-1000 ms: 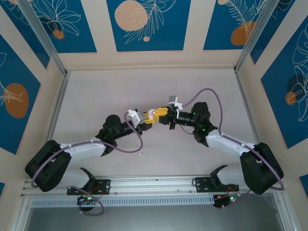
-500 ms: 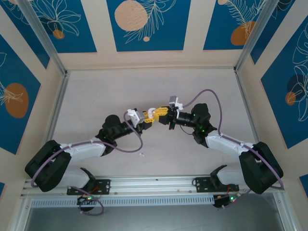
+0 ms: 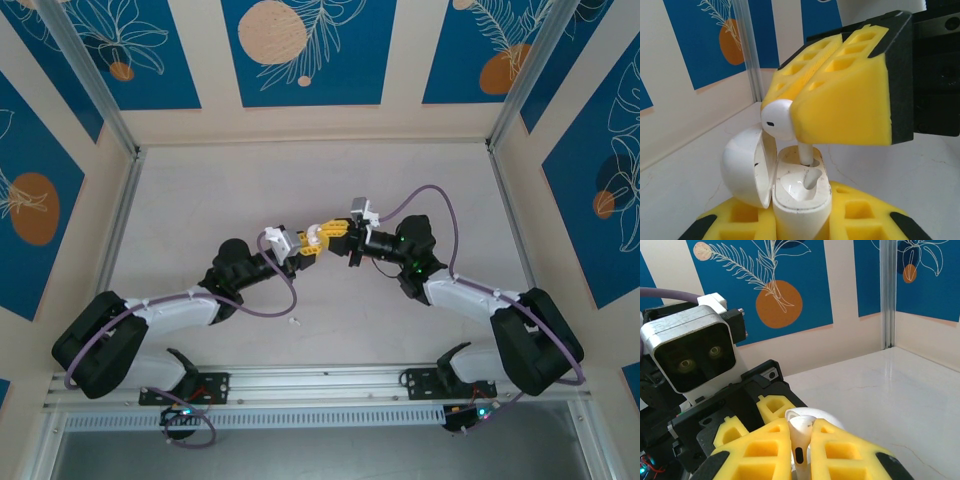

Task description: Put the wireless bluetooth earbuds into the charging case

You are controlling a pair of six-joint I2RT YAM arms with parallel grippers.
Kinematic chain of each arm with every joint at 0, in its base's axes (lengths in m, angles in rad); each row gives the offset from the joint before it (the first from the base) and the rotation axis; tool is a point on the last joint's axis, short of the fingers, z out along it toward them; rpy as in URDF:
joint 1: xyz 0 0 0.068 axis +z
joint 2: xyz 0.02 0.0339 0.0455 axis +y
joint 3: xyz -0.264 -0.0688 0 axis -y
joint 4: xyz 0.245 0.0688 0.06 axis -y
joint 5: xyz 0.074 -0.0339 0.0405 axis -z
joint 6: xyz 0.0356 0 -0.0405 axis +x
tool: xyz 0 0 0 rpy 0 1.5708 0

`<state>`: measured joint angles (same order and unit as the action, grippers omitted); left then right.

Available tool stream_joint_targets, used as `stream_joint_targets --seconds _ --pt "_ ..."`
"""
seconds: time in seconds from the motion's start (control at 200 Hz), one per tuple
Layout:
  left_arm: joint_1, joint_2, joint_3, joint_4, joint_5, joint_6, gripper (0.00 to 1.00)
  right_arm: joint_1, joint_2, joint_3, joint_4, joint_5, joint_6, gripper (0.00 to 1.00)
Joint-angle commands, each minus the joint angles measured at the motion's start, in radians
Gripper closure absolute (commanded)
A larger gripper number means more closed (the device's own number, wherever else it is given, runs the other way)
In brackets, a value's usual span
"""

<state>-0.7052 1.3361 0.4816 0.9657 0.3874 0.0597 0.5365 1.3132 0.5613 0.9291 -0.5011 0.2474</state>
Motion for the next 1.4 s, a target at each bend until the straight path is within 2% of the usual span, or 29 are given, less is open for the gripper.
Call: stream_joint_targets --seconds 0.0,0.465,0.71,1.205,1.295,1.395 --pt "-0.014 -0.018 0.004 0.074 0.0 -0.008 0.83 0.008 0.012 0.002 0.04 0.011 0.012 0.88" --pt "-0.014 -0.051 0.009 0.094 -0.064 0.009 0.83 0.034 -0.003 -0.028 -0.023 0.094 0.057 0.88" --pt "-0.016 -0.057 0.014 0.075 -0.074 0.029 0.83 0.043 -0.021 -0.027 -0.05 0.14 0.06 0.75" --pt "-0.015 -0.074 0.006 0.013 -0.092 0.077 0.82 0.042 -0.101 -0.02 -0.073 0.158 0.078 0.6" --pt "-0.016 -0.075 -0.002 -0.005 -0.103 0.096 0.82 0.039 -0.147 -0.008 -0.134 0.151 0.086 0.58" --pt "-0.015 -0.081 -0.01 -0.02 -0.107 0.106 0.83 0.033 -0.205 0.043 -0.32 0.172 0.125 0.56"
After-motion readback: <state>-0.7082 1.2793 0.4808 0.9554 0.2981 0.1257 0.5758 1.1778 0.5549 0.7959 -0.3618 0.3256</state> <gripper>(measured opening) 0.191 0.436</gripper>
